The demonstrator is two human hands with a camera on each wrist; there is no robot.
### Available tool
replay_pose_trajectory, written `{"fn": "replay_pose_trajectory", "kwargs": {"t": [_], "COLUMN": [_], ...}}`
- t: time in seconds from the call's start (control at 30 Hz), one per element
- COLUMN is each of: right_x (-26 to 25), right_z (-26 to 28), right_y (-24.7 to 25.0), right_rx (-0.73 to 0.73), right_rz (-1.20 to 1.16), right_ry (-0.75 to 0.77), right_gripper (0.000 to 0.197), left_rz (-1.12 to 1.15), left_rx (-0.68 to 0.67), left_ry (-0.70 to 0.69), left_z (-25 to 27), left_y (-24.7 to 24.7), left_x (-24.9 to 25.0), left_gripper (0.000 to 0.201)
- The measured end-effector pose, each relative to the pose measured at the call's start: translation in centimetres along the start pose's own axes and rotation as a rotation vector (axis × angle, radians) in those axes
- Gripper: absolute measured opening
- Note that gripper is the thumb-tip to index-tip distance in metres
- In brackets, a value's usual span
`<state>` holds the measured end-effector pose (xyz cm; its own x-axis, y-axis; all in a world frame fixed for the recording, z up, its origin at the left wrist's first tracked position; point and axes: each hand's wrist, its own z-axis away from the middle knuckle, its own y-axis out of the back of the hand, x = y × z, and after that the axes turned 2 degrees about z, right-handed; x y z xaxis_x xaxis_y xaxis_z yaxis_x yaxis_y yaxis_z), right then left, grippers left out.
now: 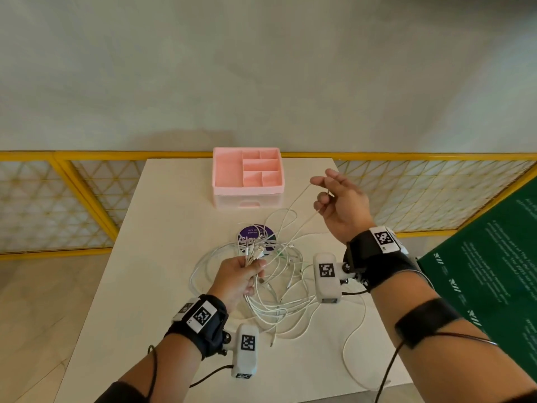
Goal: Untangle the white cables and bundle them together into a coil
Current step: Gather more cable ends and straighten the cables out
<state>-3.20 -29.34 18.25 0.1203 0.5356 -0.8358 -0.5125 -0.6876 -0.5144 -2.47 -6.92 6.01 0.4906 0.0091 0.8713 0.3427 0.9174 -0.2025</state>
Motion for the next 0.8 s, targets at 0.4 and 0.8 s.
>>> {"fn": "replay_pose_trajectory", "kwargs": {"t": [0.4,0.8], "right_x": [4.0,9.1], "right_z": [4.3,5.3], "right_y": [2.0,5.1], "right_rx": [-0.508,-0.418], "right_rz": [0.6,0.65], "right_ry": [-0.209,-0.525], "right_gripper": [0.01,0.016], "left_rz": [0.278,0.026], "left_rx": [0.096,-0.067], "left_ry": [0.033,-0.075], "left_z": [-1.4,-0.6], "left_y": [-0.8,-3.4], "left_x": [2.1,2.8], "left_gripper": [0.023,0.02]}}
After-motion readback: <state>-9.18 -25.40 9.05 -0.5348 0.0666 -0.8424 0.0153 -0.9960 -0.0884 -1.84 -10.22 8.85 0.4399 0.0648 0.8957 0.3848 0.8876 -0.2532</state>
